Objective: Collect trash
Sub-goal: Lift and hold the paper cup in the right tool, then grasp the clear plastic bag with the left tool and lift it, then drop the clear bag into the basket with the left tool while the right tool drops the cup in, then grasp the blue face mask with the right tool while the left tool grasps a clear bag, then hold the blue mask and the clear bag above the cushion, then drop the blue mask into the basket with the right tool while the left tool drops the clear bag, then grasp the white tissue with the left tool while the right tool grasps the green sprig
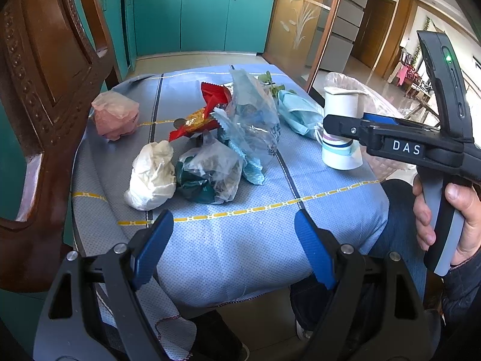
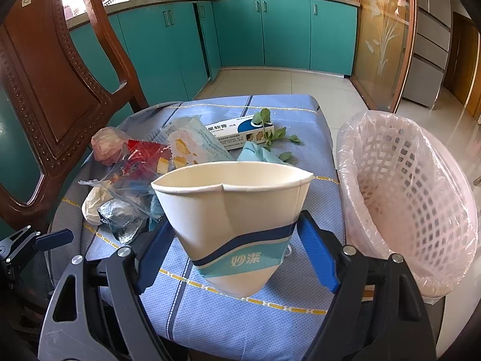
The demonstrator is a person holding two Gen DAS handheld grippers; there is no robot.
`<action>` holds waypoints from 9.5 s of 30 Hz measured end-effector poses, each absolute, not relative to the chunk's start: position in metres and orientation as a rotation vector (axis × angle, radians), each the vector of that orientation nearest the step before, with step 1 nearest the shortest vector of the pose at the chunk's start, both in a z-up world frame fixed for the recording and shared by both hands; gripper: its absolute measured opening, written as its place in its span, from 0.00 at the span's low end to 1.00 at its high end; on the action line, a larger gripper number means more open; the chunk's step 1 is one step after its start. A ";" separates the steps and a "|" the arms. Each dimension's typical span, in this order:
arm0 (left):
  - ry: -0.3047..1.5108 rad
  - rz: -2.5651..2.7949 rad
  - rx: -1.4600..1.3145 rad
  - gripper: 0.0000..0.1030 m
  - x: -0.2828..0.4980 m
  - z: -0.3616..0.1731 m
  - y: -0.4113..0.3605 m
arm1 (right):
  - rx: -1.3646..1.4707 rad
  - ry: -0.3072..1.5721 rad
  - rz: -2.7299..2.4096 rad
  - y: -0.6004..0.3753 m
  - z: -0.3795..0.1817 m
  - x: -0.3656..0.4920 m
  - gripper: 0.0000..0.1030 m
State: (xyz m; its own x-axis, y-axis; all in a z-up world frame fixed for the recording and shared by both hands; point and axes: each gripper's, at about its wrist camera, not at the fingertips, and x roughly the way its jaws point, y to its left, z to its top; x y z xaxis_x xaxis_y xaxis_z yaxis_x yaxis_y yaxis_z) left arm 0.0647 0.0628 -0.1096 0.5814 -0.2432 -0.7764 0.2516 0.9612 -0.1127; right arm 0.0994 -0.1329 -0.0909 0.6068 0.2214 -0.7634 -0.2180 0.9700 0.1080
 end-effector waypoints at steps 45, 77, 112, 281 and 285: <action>0.671 -0.360 0.027 0.07 0.101 -0.017 0.009 | 0.085 0.709 0.232 -0.217 -0.051 0.068 0.79; 0.664 -0.355 0.180 0.60 0.143 -0.032 -0.106 | 0.156 0.697 -0.091 -0.342 -0.050 0.068 0.79; 0.972 -0.119 -0.041 0.57 0.129 -0.122 0.056 | -0.130 1.014 0.334 -0.119 -0.157 0.180 0.32; 0.704 0.118 0.188 0.71 0.137 -0.071 0.004 | 0.219 0.611 0.120 -0.313 -0.041 0.058 0.87; 0.805 0.175 0.063 0.63 0.125 -0.088 0.059 | 0.104 0.646 0.264 -0.242 -0.044 0.089 0.87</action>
State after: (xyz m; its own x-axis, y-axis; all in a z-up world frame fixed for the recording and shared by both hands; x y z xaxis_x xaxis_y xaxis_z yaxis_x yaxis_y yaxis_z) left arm 0.1249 0.0593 -0.0881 0.6796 0.1792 -0.7113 -0.1314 0.9838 0.1223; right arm 0.0885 -0.2425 -0.0437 0.7667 0.2744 -0.5805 -0.2100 0.9615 0.1772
